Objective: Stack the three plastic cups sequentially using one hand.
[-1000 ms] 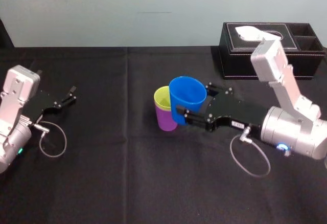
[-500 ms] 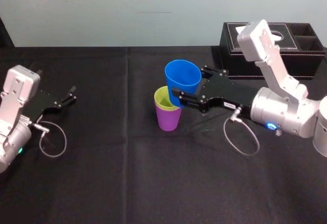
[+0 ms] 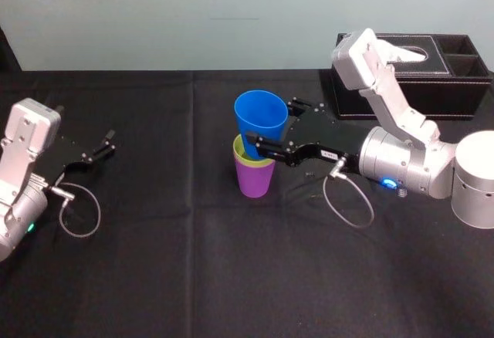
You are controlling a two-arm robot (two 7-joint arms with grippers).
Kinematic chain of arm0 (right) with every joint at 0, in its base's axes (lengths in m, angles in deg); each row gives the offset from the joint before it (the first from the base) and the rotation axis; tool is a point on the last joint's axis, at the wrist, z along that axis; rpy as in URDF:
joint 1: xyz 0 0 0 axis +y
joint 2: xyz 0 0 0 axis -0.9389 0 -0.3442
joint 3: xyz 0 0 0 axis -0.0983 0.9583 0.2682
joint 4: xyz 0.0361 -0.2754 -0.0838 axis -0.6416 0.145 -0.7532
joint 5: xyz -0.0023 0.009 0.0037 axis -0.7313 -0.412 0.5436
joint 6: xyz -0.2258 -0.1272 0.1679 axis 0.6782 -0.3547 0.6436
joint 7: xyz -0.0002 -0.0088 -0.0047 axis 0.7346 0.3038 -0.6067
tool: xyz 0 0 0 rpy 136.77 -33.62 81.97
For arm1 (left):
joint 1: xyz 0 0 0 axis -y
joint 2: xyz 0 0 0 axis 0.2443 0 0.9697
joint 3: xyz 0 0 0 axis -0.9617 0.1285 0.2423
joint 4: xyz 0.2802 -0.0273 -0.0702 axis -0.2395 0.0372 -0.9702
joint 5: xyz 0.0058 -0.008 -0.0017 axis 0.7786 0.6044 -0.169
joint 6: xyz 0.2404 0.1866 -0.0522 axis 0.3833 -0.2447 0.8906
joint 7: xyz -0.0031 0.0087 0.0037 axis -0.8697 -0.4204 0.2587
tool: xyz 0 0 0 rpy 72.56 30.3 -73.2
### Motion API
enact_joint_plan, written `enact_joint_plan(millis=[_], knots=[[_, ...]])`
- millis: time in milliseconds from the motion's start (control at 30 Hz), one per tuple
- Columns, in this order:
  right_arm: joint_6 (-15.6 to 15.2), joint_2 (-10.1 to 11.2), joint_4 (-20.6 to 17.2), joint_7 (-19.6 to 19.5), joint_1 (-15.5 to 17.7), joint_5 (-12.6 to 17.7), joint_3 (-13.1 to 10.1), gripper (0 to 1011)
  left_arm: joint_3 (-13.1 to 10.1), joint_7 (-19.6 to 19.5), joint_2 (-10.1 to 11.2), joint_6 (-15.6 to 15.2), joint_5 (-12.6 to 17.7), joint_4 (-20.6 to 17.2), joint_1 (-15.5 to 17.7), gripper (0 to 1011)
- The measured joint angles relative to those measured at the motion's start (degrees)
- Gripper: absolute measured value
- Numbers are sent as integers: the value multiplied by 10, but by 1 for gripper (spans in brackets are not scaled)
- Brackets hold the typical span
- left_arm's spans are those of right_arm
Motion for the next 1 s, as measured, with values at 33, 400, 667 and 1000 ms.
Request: enact_joint_plan(millis=[33, 400, 667, 1000], knots=[[0, -1, 2, 0, -1, -1, 1, 716, 0, 0, 0, 0, 0, 0, 0, 1011], [4, -13, 25, 10, -11, -7, 5, 715, 0, 0, 0, 0, 0, 0, 0, 1011], [5, -17, 33, 11, -12, -9, 6, 715, 0, 0, 0, 0, 0, 0, 0, 1011], [8, -19, 41, 13, -13, -9, 6, 715, 0, 0, 0, 0, 0, 0, 0, 1011]])
